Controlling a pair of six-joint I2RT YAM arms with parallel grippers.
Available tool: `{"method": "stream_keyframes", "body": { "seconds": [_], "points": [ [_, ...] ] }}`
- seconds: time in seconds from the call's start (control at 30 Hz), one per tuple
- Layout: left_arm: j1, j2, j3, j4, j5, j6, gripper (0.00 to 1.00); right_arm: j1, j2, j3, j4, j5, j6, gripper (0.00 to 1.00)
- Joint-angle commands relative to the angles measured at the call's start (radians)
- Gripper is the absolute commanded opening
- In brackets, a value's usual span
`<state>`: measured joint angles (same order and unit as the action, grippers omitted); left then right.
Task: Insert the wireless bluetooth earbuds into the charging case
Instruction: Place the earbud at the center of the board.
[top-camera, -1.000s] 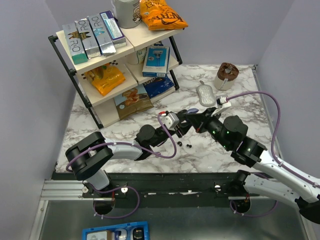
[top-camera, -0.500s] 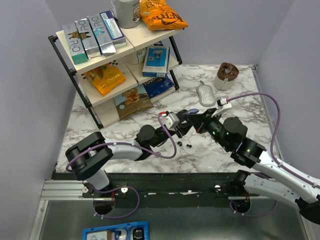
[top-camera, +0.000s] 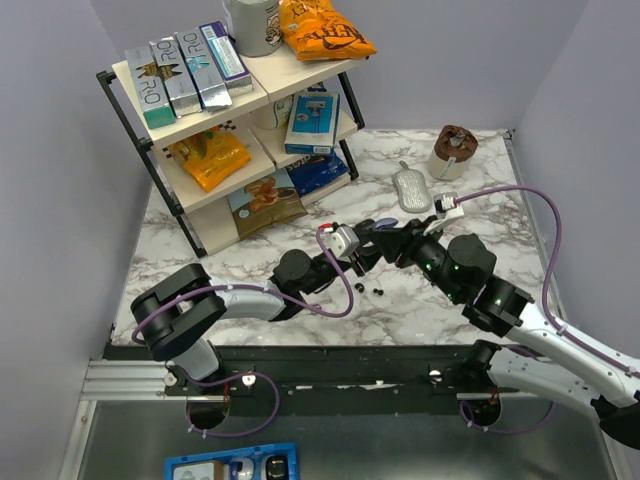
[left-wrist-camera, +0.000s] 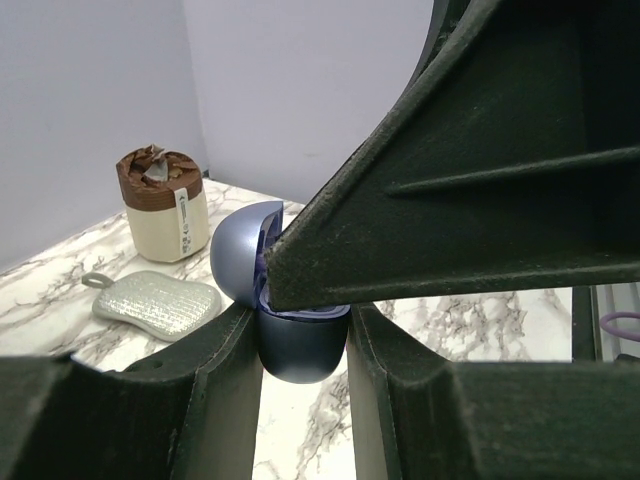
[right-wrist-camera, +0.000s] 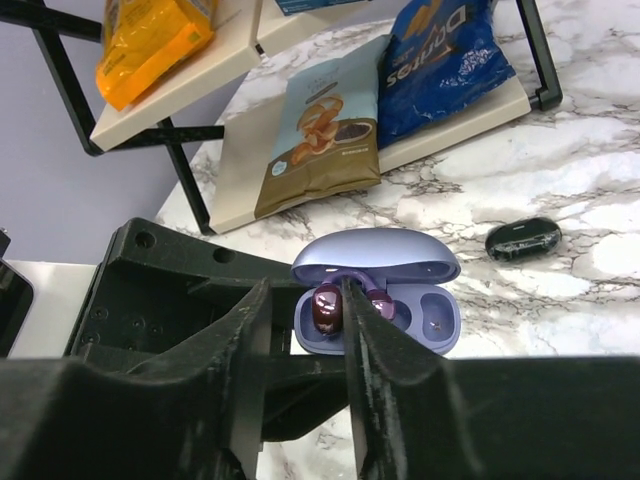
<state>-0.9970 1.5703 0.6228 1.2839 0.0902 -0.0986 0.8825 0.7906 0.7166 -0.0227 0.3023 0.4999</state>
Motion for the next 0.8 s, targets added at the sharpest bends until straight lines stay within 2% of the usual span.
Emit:
{"method": "stream_keyframes", "body": {
  "seconds": [0.0, 0.43, 0.47, 0.57, 0.67, 0.77],
  "points": [
    [-0.005, -0.027, 0.014, 0.413, 0.014, -0.001, 0.0, 0.004, -0.01, 0.015, -0.065, 0.017, -0.003, 0.45],
    [-0.005, -0.019, 0.009, 0.413, 0.008, 0.0, 0.0, 0.006, -0.016, 0.053, -0.1, 0.007, -0.023, 0.48],
    [-0.005, -0.021, 0.003, 0.413, 0.005, 0.005, 0.0, 0.004, -0.027, 0.06, -0.106, 0.011, -0.032, 0.46],
    [-0.005, -0.024, -0.023, 0.411, -0.024, 0.03, 0.0, 0.004, -0.04, 0.076, -0.114, 0.046, -0.047, 0.16],
    [-0.002, -0.033, -0.057, 0.411, -0.04, 0.045, 0.0, 0.004, -0.03, 0.095, -0.141, 0.07, -0.061, 0.01],
    [-0.002, -0.047, -0.081, 0.413, -0.052, 0.049, 0.0, 0.004, -0.025, 0.098, -0.141, 0.077, -0.061, 0.01]
  ]
}}
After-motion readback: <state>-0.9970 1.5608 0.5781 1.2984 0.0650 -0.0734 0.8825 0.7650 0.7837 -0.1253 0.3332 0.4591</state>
